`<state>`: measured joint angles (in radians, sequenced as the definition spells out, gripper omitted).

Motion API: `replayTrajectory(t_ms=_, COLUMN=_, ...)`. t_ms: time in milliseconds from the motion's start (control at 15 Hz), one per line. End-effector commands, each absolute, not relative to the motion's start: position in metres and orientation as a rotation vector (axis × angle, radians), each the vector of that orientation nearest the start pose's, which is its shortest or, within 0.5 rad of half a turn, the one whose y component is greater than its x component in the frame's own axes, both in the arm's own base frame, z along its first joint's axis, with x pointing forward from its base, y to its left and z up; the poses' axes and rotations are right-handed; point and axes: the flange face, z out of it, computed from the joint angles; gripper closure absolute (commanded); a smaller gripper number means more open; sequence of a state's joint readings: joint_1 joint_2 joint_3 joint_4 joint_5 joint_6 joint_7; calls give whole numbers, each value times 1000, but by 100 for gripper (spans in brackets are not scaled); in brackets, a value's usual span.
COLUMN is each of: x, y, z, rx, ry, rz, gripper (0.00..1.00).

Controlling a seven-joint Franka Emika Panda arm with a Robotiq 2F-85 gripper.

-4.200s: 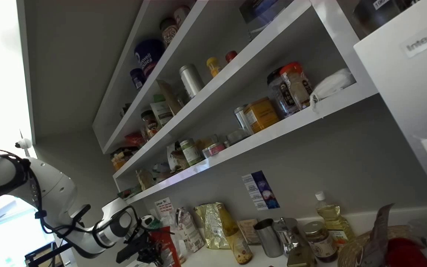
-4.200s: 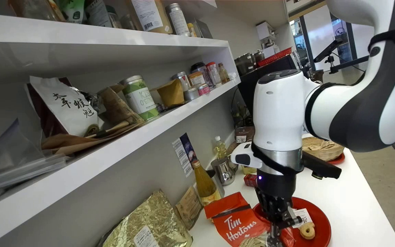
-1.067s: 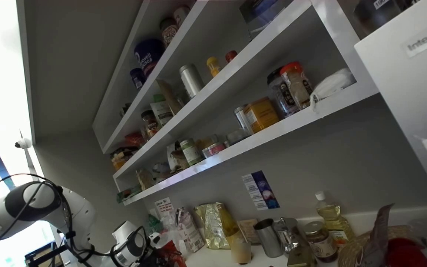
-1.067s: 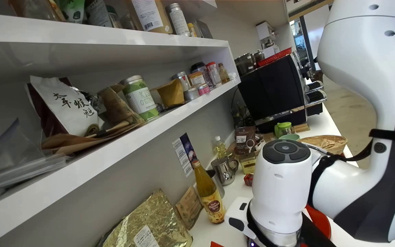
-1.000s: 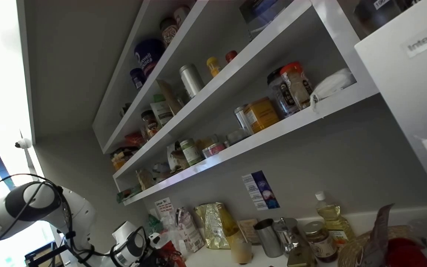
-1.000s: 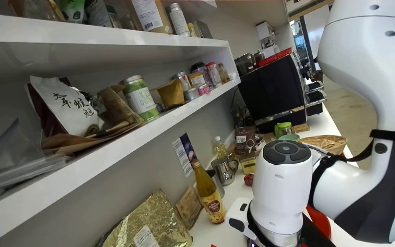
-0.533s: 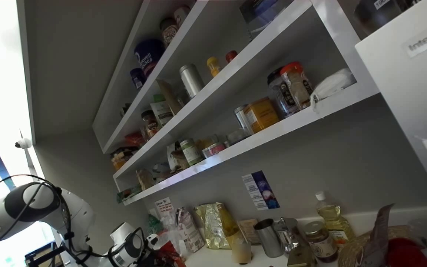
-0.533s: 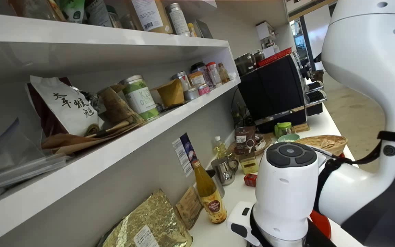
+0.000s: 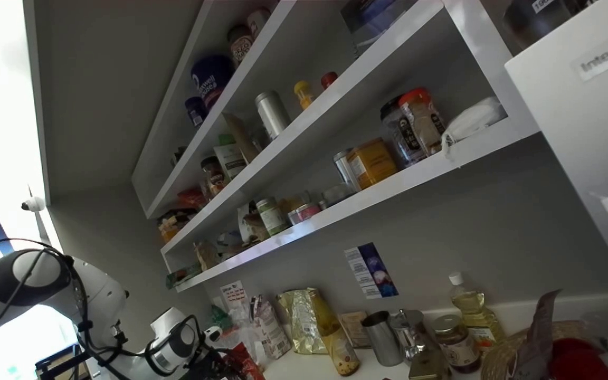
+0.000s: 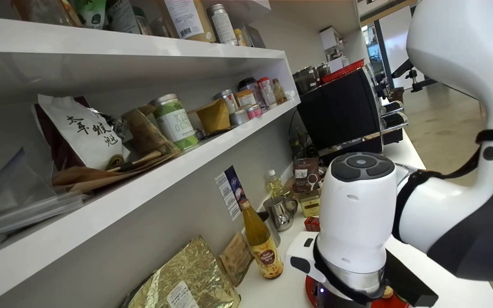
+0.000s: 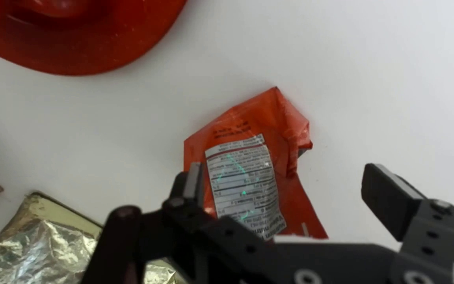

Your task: Take the orange packet off of the shelf

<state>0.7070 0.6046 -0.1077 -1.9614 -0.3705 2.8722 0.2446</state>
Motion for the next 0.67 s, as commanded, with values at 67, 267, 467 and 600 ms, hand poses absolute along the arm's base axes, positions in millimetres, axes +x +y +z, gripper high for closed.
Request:
replayTrajectory(t_ms=67, x=470, y=365, z=240, rx=-3031, ry=-1130, rz=-252, gripper=0)
replayTrajectory(t_ms=267, x=449, y=356, z=282, rx=-3083, ry=-1102, rz=-95, gripper=0)
replayTrajectory(t_ms=467, x=454, y=362, z=286, rx=-3110, ry=-1083, rz=-95, gripper=0)
replayTrajectory(t_ms=600, x=448, y=352, z=310, rx=-3133, ry=-1058, rz=-68, gripper=0)
